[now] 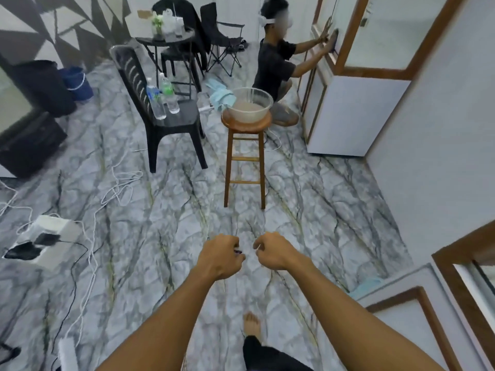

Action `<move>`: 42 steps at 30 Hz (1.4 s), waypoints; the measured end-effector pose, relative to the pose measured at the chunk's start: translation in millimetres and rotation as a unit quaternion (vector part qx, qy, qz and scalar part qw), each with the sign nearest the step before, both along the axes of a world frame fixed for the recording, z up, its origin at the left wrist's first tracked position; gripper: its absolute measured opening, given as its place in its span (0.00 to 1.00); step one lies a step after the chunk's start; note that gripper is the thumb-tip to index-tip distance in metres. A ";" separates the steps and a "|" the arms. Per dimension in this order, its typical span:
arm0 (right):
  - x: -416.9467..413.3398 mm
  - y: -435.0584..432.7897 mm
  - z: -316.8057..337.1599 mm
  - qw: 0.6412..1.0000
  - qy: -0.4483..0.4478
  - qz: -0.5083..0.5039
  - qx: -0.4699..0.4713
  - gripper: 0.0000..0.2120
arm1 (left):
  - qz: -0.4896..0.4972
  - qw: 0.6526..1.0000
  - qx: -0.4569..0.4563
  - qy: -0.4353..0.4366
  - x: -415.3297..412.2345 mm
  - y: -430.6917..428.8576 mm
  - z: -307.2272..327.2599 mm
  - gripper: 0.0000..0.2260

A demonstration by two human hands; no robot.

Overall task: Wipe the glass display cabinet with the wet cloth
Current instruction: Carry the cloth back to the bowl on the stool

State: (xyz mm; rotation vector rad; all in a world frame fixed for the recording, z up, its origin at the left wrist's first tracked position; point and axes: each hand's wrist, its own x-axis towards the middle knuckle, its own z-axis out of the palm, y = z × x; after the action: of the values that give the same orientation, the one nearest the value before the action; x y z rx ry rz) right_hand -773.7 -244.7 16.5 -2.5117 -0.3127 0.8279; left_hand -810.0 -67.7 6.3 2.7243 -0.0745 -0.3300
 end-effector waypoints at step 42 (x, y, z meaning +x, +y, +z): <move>696.4 58.7 -40.6 0.941 -0.098 -0.307 0.105 0.07 | -0.077 0.982 -0.170 -0.007 740.9 39.2 -51.3 0.07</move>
State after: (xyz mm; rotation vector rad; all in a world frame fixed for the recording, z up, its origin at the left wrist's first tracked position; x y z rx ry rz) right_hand -77.3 -185.9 -24.0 -2.2808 0.3001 0.2776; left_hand -69.1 -28.4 -45.0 2.3871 -0.3170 -0.3090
